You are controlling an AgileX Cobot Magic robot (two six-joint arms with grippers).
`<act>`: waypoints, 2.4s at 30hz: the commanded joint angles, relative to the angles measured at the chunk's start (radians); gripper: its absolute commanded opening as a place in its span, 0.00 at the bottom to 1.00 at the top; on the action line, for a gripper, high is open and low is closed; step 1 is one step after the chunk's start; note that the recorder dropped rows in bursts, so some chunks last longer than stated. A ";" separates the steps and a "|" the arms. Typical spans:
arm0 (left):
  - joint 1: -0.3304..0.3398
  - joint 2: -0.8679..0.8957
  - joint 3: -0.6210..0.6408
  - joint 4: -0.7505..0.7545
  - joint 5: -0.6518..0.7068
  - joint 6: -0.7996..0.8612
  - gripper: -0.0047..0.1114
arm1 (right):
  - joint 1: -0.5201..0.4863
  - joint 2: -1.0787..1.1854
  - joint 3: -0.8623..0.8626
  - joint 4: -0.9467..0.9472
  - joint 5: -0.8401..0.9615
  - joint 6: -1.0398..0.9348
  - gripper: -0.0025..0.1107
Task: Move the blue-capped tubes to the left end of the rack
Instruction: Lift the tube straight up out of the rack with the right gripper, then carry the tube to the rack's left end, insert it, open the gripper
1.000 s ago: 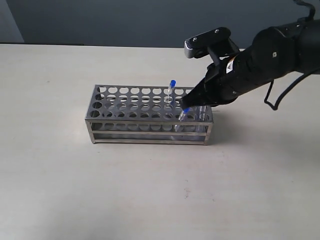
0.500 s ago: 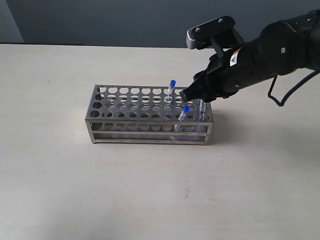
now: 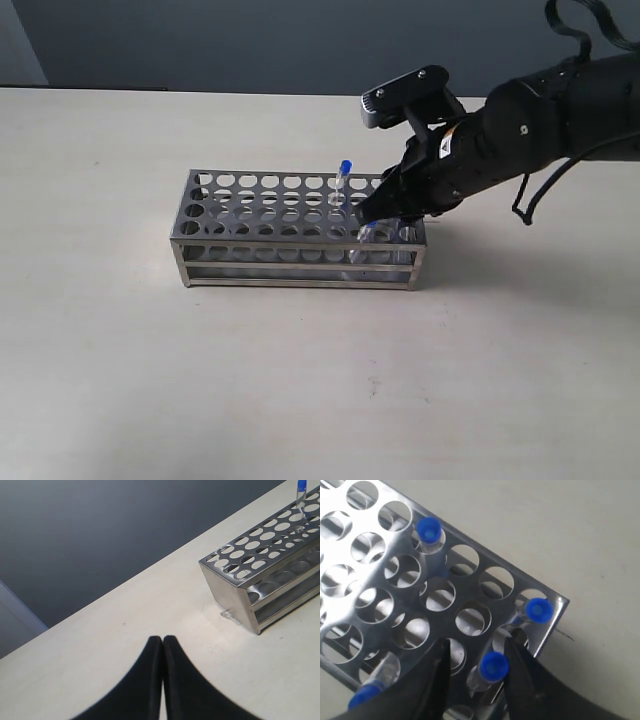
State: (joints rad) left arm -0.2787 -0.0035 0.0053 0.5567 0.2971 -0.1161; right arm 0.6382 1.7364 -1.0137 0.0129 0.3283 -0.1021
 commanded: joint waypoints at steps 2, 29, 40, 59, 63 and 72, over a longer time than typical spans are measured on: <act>-0.004 0.003 -0.005 -0.004 -0.006 -0.005 0.05 | 0.001 0.012 -0.001 -0.013 0.008 0.009 0.21; -0.004 0.003 -0.005 -0.004 -0.006 -0.005 0.05 | 0.027 -0.255 -0.054 0.026 0.084 0.002 0.02; -0.004 0.003 -0.005 -0.004 -0.006 -0.005 0.05 | 0.122 -0.045 -0.366 0.178 0.120 -0.222 0.02; -0.004 0.003 -0.005 -0.002 -0.006 -0.005 0.05 | 0.206 0.523 -1.092 0.375 0.484 -0.402 0.02; -0.004 0.003 -0.005 -0.002 -0.006 -0.005 0.05 | 0.211 0.549 -1.095 0.353 0.488 -0.402 0.02; -0.004 0.003 -0.005 -0.002 -0.006 -0.005 0.05 | 0.211 0.524 -1.097 0.306 0.504 -0.396 0.02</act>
State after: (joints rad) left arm -0.2787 -0.0035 0.0053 0.5567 0.2971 -0.1161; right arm 0.8500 2.2732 -2.1081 0.3420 0.8099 -0.4974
